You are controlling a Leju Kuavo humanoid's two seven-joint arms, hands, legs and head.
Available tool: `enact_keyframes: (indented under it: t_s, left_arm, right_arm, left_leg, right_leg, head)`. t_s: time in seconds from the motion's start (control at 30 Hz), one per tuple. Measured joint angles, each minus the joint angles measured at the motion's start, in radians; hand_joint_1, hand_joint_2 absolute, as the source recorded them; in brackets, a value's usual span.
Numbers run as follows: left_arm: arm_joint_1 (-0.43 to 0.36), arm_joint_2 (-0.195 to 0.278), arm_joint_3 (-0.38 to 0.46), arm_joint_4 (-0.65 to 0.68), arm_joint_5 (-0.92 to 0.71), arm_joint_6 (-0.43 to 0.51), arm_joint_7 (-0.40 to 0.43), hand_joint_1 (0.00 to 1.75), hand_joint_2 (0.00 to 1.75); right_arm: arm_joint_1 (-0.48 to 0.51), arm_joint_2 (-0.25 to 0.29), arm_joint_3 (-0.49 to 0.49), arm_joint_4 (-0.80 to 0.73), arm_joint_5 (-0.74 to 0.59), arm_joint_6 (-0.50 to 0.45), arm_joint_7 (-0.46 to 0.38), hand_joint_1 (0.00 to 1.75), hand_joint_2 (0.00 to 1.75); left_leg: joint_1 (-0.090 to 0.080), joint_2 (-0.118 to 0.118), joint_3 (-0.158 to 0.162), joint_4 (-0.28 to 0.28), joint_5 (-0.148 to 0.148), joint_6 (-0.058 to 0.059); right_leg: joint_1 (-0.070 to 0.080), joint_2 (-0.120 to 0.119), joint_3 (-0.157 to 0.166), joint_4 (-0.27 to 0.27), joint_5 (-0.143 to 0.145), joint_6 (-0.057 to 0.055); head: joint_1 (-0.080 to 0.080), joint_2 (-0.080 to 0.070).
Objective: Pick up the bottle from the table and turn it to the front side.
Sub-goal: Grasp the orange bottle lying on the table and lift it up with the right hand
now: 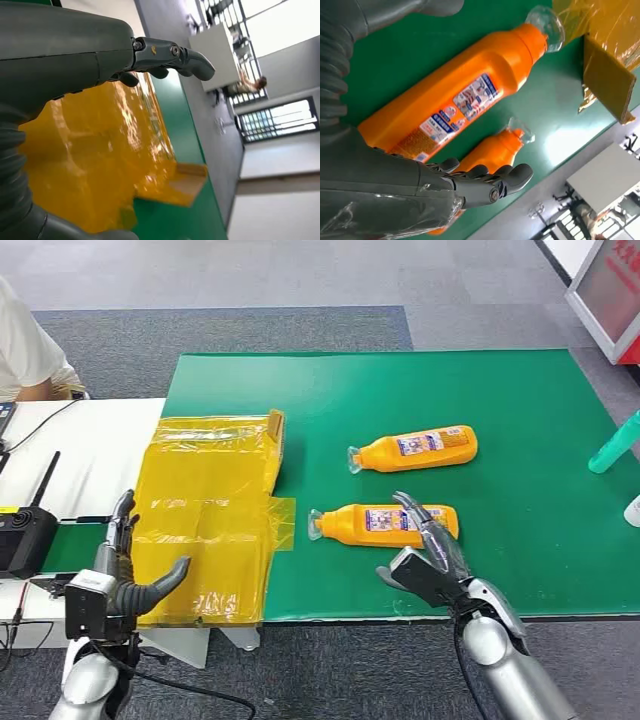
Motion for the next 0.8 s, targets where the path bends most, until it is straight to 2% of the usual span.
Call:
enact_keyframes:
  t_s: [0.3,0.5,0.67,0.8]
  left_arm:
    - [-0.007,0.013,-0.001,0.015,0.03,-0.094,-0.039,0.0,1.75]
    - [-0.005,0.014,0.001,0.015,0.268,-0.271,-0.079,0.0,1.75]
    - [-0.004,0.012,0.007,0.015,0.299,-0.287,-0.084,0.0,1.75]
    - [-0.002,0.01,0.007,0.012,0.285,-0.273,-0.078,0.0,1.75]
  right_arm:
    - [0.003,-0.003,-0.007,0.016,-0.017,0.017,-0.014,0.0,1.75]
    - [-0.005,-0.003,-0.007,0.032,-0.037,0.003,-0.036,0.0,1.75]
    - [-0.009,0.005,-0.021,0.037,-0.065,-0.037,-0.045,0.0,1.75]
    - [-0.021,0.008,-0.023,0.044,0.049,-0.13,0.012,0.0,1.75]
  left_leg:
    - [0.0,0.0,0.0,0.0,0.0,0.0]
    - [0.0,0.0,0.0,0.0,0.0,0.0]
    - [0.0,0.0,0.0,0.0,0.0,0.0]
    - [0.0,0.0,0.0,0.0,0.0,0.0]
  right_leg:
    - [0.0,0.0,0.0,0.0,0.0,0.0]
    - [0.0,0.0,0.001,0.0,0.0,0.0]
    - [0.0,0.0,0.001,0.0,0.0,0.0]
    - [0.0,0.0,0.001,0.0,0.0,0.0]
  head:
    - [0.0,0.0]
    - [0.0,0.0]
    - [0.0,0.0]
    - [0.0,0.0]
